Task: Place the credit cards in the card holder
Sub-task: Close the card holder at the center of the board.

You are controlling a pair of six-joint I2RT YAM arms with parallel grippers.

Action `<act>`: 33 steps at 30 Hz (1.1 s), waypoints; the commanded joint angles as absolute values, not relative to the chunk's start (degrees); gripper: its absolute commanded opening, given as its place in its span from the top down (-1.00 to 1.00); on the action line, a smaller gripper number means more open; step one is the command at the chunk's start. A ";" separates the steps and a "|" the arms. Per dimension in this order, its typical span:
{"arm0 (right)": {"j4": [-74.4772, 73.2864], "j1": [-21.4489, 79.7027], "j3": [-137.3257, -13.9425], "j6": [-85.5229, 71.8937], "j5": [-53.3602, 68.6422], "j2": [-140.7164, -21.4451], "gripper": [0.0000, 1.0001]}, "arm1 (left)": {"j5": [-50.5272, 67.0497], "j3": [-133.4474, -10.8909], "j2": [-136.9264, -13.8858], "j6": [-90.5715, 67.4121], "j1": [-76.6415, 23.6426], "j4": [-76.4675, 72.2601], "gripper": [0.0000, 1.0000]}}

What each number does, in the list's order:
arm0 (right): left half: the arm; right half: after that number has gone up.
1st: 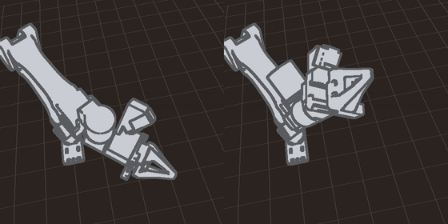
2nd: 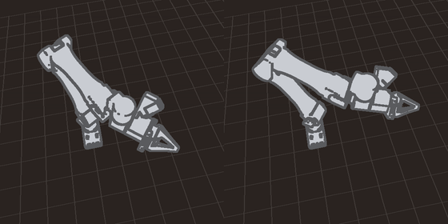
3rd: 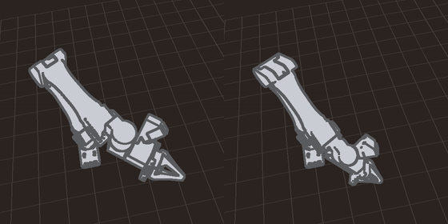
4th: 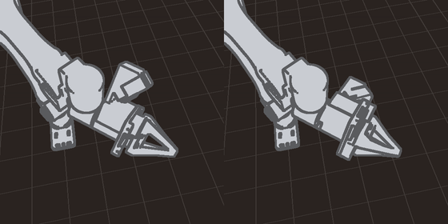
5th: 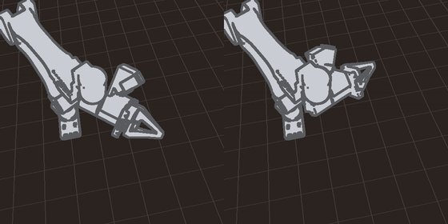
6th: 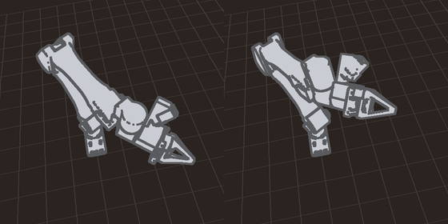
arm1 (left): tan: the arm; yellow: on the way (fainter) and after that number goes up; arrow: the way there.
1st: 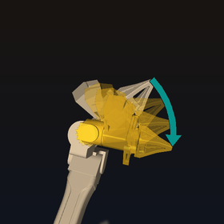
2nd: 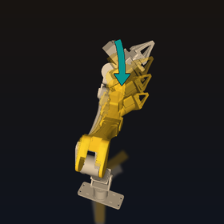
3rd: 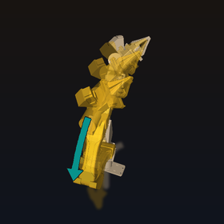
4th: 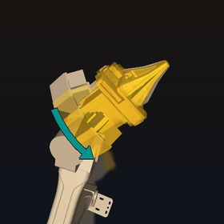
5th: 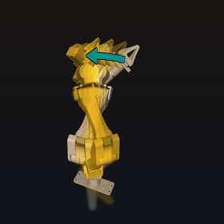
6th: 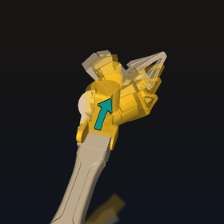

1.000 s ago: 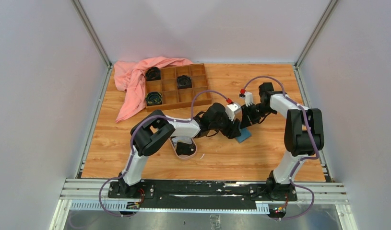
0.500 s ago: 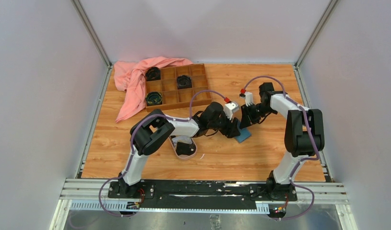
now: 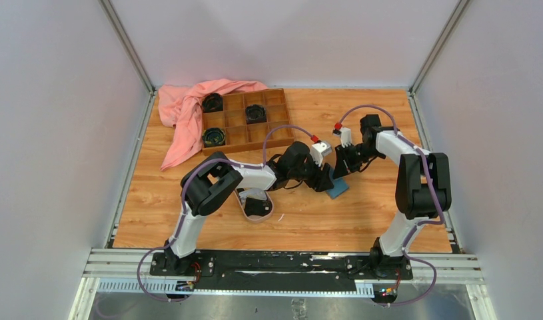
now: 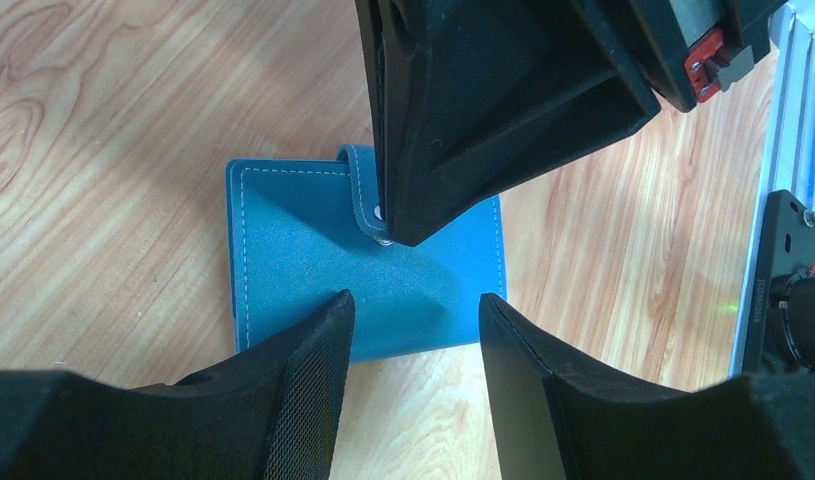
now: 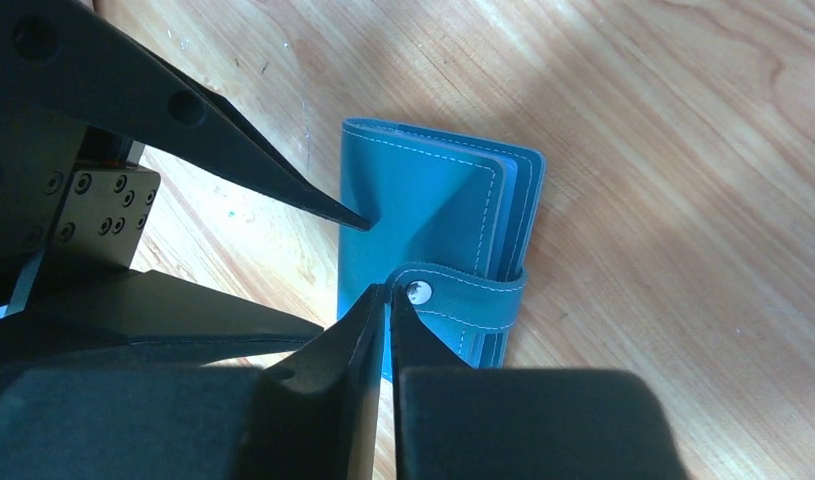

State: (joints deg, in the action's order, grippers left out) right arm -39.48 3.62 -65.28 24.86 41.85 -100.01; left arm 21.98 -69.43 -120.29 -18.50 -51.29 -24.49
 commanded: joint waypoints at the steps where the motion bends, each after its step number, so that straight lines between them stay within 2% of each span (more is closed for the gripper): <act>1: -40.79 3.69 -65.26 24.09 39.92 -100.11 0.85 | 20.13 -67.37 -123.76 -17.93 -50.36 -18.12 -0.12; 4: -40.53 3.76 -65.30 24.16 39.22 -100.26 0.86 | 20.26 -67.32 -123.82 -18.09 -50.36 -18.15 -0.12; 7: -40.50 3.78 -65.17 24.62 39.01 -100.11 0.78 | 20.51 -67.39 -123.97 -18.26 -50.27 -18.19 -0.12; 9: -40.49 3.78 -65.06 25.13 38.93 -99.62 0.64 | 20.61 -67.41 -124.01 -18.28 -50.27 -18.19 -0.12; 12: -40.27 3.78 -64.51 26.51 39.55 -97.68 0.33 | 20.70 -67.50 -124.10 -18.28 -50.23 -18.12 -0.12; 15: -40.05 3.78 -64.10 28.34 40.81 -94.71 0.18 | 20.82 -67.53 -124.10 -18.35 -50.19 -18.16 -0.12; 21: -38.55 4.23 -62.97 32.31 39.43 -90.77 0.09 | 21.48 -67.59 -124.36 -18.78 -50.10 -18.22 -0.11; 33: -37.03 8.00 -63.19 30.94 33.51 -95.66 0.13 | 21.97 -67.95 -124.72 -19.24 -50.10 -18.19 -0.11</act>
State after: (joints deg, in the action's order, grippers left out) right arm -37.28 5.87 -63.79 30.98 37.10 -94.45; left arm 23.49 -69.43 -120.70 -19.59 -50.74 -25.19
